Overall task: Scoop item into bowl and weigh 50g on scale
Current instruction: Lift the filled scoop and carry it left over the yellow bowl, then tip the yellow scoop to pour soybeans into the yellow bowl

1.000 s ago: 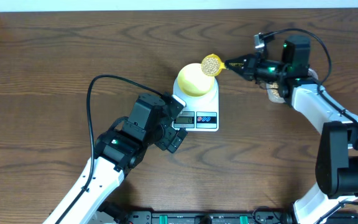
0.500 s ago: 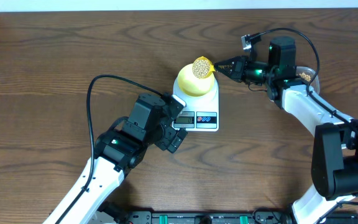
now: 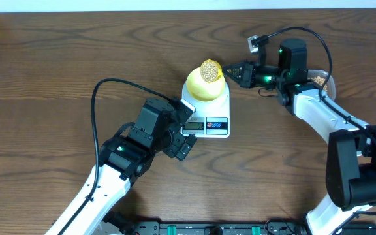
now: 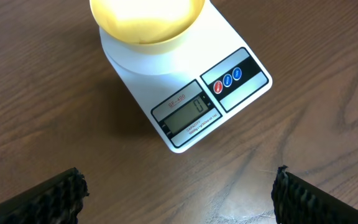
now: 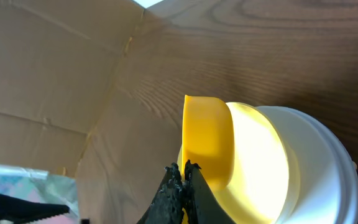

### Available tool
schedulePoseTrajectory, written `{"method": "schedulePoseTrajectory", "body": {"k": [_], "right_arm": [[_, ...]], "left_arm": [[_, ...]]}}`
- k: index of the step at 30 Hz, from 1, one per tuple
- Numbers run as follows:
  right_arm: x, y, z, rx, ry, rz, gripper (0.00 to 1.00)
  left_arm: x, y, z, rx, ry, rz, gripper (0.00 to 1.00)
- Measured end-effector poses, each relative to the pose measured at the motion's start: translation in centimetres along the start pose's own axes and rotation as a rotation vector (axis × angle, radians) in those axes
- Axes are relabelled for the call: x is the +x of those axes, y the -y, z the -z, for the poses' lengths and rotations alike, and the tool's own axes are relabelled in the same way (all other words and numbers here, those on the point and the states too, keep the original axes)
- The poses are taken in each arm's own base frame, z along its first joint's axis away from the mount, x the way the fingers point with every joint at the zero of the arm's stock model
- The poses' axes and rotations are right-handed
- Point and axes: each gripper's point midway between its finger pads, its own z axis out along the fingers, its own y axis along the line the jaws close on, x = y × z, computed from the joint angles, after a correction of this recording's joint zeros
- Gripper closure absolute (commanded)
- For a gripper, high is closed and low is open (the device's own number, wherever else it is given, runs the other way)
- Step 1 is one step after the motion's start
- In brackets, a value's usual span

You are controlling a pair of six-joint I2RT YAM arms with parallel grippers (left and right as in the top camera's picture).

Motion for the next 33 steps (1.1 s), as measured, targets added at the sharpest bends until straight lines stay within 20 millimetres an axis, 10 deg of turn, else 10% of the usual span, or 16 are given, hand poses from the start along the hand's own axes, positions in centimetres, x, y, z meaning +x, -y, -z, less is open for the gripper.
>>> {"method": "schedulePoseTrajectory", "body": {"k": [33], "right_arm": [[0.28, 0.27, -0.49, 0.032, -0.008, 0.473, 0.99]], "left_arm": [[0.0, 0.0, 0.0, 0.0, 0.0, 0.0, 0.02]]}}
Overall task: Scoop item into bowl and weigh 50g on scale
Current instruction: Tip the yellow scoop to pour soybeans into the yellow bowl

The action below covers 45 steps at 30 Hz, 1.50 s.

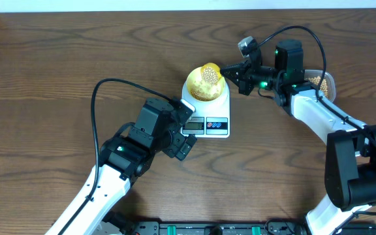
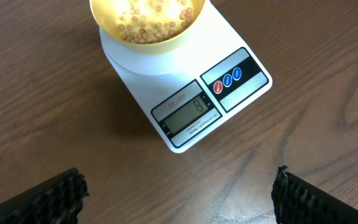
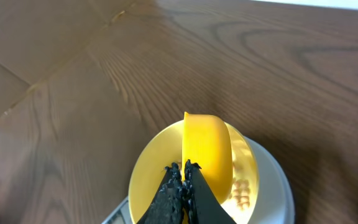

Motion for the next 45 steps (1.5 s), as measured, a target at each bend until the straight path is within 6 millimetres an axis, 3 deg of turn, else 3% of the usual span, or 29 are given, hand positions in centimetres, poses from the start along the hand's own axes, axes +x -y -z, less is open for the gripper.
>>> {"method": "schedulePoseTrajectory", "body": {"k": [33, 45], "right_arm": [[0.2, -0.1, 0.0, -0.005, -0.005, 0.259, 0.99], [0.8, -2.9, -1.7, -0.085, -0.022, 0.406, 0.99]], "left_arm": [[0.0, 0.0, 0.0, 0.0, 0.0, 0.0, 0.02], [0.0, 0.0, 0.0, 0.0, 0.0, 0.0, 0.02]]}}
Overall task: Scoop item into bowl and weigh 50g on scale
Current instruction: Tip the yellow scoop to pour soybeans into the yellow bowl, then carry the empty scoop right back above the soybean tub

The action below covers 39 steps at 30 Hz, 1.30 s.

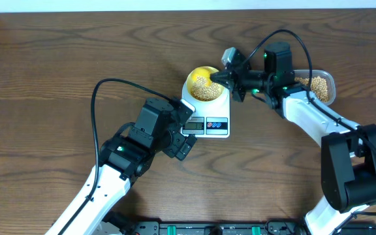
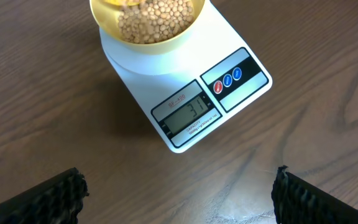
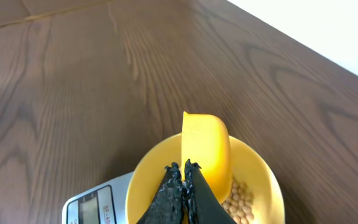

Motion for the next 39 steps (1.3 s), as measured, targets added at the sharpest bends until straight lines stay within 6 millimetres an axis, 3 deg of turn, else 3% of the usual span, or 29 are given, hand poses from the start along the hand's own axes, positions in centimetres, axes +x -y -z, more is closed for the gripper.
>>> {"method": "schedulePoseTrajectory", "body": {"k": [29, 39], "right_arm": [[0.01, -0.11, -0.08, -0.003, -0.001, 0.186, 0.99], [-0.6, 0.15, -0.07, 0.008, 0.019, 0.172, 0.99]], "left_arm": [[0.0, 0.0, 0.0, 0.0, 0.0, 0.0, 0.02], [0.01, 0.01, 0.0, 0.0, 0.0, 0.0, 0.02]]}}
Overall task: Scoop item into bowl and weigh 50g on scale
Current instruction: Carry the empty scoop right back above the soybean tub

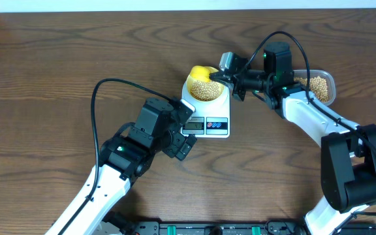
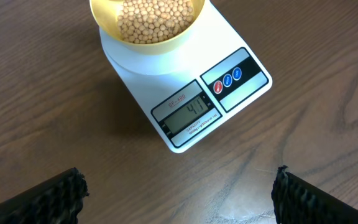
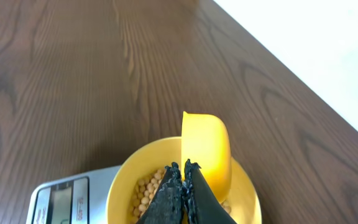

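Note:
A yellow bowl (image 1: 204,88) of soybeans sits on the white scale (image 1: 207,116); in the left wrist view the bowl (image 2: 146,22) is full of beans and the scale display (image 2: 187,114) reads 41. My right gripper (image 3: 184,167) is shut on the handle of a yellow scoop (image 3: 206,146), tipped over the bowl (image 3: 126,183). In the overhead view the scoop (image 1: 201,72) hangs at the bowl's far rim. My left gripper (image 2: 178,193) is open, above bare table in front of the scale.
A clear tray of soybeans (image 1: 318,85) lies at the right, behind my right arm. The left arm's black cable (image 1: 100,91) loops over the table left of the scale.
The display has gone from 31 to 41 and the bean pile in the bowl is higher. The scoop is tipped further over the bowl. My left gripper has not moved.
The right gripper held a heaped scoop over an empty bowl, display at 0. Then beans lay in the bowl and the reading rose to about 8, then 31, now 41, with the scoop tilted over. The left gripper stayed open in front of the scale.

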### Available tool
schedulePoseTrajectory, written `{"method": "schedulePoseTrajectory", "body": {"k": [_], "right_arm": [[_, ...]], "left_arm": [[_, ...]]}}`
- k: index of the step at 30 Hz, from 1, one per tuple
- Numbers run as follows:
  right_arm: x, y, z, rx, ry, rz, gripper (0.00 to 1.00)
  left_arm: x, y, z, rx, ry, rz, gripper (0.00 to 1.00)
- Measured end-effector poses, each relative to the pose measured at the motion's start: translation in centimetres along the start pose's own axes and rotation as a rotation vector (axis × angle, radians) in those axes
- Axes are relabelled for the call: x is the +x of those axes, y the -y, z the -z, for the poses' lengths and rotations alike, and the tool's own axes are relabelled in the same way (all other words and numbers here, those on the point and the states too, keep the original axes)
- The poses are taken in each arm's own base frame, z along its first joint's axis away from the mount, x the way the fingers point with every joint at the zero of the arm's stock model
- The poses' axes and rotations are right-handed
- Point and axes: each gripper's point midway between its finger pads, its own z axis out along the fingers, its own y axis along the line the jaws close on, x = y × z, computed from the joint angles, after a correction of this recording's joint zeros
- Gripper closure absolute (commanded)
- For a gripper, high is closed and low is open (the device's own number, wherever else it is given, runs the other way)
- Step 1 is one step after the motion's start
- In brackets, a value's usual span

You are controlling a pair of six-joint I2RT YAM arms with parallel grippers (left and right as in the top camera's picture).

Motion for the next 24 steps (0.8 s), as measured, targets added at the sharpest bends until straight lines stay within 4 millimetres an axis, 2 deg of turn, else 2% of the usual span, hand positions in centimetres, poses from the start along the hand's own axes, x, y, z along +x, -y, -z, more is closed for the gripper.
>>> {"method": "schedulePoseTrajectory", "body": {"k": [6, 15, 19, 24], "right_arm": [[-1.5, 1.2, 0.3, 0.033, 0.06, -0.179, 0.99], [-3.7, 3.6, 2.0, 0.061, 0.176, -0.54, 0.99], [-3.6, 5.1, 3.6, 0.075, 0.209, -0.738, 0.99], [-2.5, 7.4, 6.6, 0.106, 0.246, -0.931, 0.99]], "left_arm": [[0.0, 0.0, 0.0, 0.0, 0.0, 0.0, 0.02], [0.0, 0.0, 0.0, 0.0, 0.0, 0.0, 0.02], [0.0, 0.0, 0.0, 0.0, 0.001, 0.0, 0.02], [0.0, 0.0, 0.0, 0.0, 0.001, 0.0, 0.02]]}}
